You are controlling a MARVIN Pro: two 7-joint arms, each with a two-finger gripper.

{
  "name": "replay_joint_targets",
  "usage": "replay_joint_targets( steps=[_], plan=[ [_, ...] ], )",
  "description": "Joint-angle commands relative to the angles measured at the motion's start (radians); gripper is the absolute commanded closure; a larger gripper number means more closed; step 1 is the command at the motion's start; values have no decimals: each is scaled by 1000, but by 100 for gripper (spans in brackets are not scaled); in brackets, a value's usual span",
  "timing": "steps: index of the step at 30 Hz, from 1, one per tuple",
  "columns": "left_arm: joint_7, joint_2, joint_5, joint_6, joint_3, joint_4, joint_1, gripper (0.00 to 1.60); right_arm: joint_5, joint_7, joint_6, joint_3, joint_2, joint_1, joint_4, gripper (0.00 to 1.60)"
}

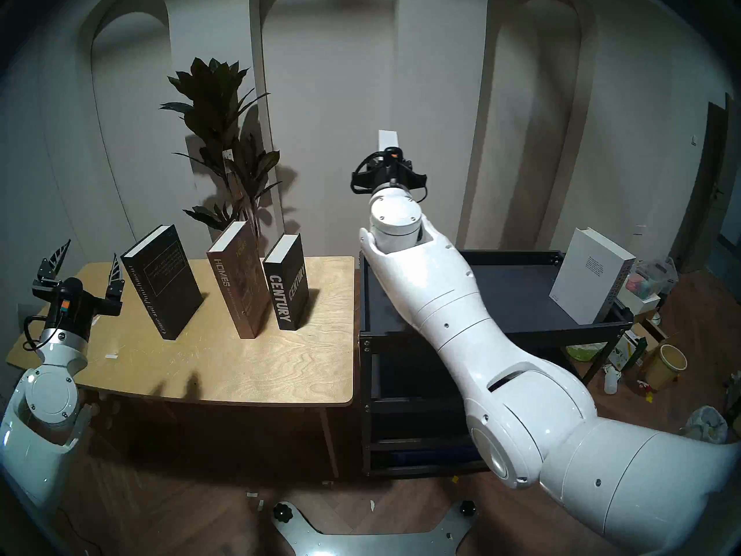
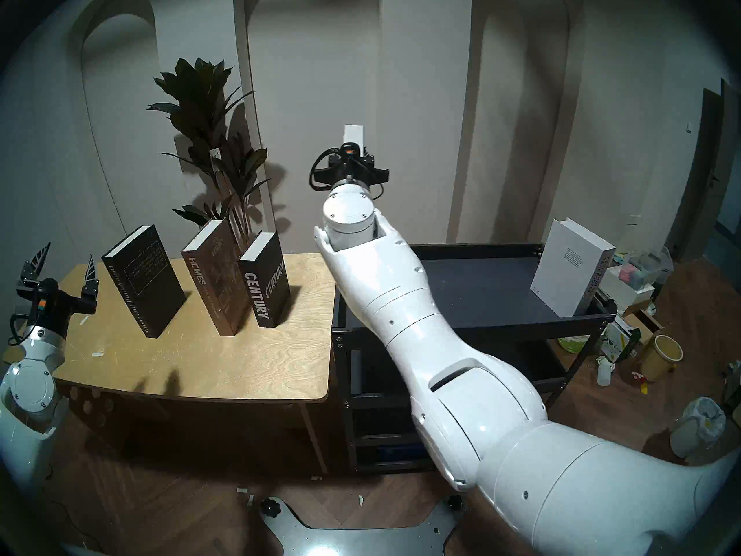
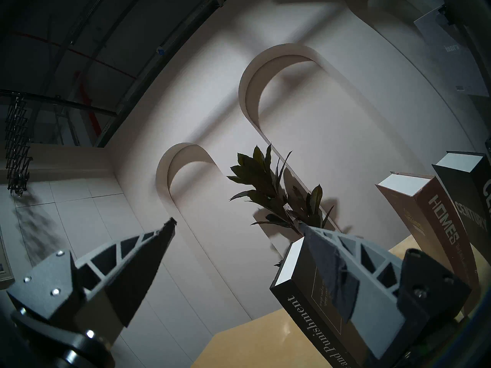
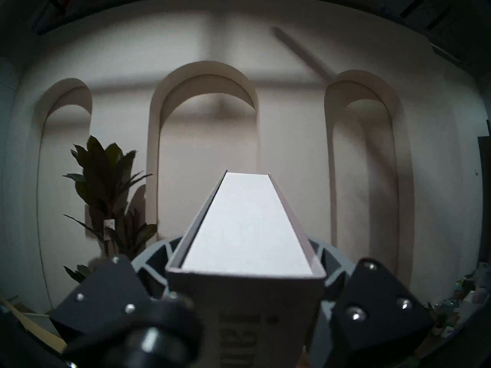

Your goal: Move the books from the display table onto the shelf, standing them upright with spines facing out and tallest at one end

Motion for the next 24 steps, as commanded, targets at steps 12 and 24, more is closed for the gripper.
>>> replay_joint_targets(
  steps=[12,24],
  plan=[
    [2,4,1,-3,-9,-7,-6,0,-6,176,165,156,265,-43,-238,160],
    [2,4,1,-3,-9,-6,-6,0,41,286,263,212,355,-199,-380,160]
  ],
)
